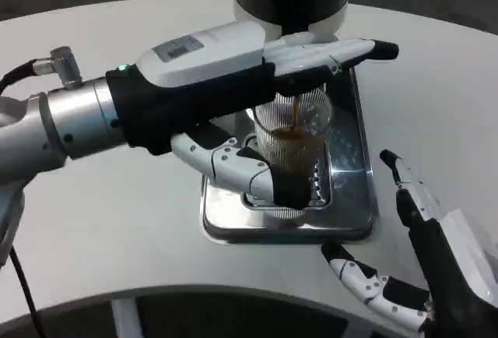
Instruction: Grasp the cup under the faucet to collect the drink, then remove the cup.
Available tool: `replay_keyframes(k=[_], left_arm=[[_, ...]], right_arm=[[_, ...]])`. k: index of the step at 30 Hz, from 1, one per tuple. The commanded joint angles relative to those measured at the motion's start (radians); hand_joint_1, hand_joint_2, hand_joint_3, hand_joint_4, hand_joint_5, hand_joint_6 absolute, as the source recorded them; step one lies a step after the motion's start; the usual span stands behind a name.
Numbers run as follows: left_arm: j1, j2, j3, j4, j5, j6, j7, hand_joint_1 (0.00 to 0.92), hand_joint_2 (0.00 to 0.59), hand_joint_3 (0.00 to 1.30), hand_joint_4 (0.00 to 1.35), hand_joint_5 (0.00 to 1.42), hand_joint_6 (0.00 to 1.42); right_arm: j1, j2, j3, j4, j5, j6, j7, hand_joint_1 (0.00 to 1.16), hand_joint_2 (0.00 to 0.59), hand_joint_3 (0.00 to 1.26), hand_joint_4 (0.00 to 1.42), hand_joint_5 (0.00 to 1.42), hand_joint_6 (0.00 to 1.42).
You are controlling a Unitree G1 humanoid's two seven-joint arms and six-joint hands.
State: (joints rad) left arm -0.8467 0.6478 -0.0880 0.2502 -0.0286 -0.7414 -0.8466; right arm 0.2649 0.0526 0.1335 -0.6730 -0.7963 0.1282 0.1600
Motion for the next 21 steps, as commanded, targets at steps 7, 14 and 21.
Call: replay_keyframes(k=[7, 14, 21], left_arm=[[0.044, 0.016, -0.016, -0.045, 0.014, 0.022, 0.008, 0.000, 0.101, 0.00, 0.00, 0.07, 0.02], [0.048, 0.020, -0.015, -0.053, 0.021, 0.031, 0.022, 0.000, 0.100, 0.00, 0.00, 0.06, 0.00], [0.053, 0.023, -0.017, -0.054, 0.021, 0.035, 0.023, 0.000, 0.100, 0.00, 0.00, 0.06, 0.00]], right_arm=[[-0.223, -0.034, -0.035, 0.201, 0.126, 0.028, -0.091, 0.68, 0.219, 0.00, 0.00, 0.00, 0.00], [-0.338, -0.061, -0.017, 0.339, 0.150, 0.024, -0.137, 0.69, 0.211, 0.00, 0.00, 0.00, 0.00], [-0.425, -0.055, -0.004, 0.454, 0.190, 0.017, -0.218, 0.69, 0.203, 0.00, 0.00, 0.00, 0.00]])
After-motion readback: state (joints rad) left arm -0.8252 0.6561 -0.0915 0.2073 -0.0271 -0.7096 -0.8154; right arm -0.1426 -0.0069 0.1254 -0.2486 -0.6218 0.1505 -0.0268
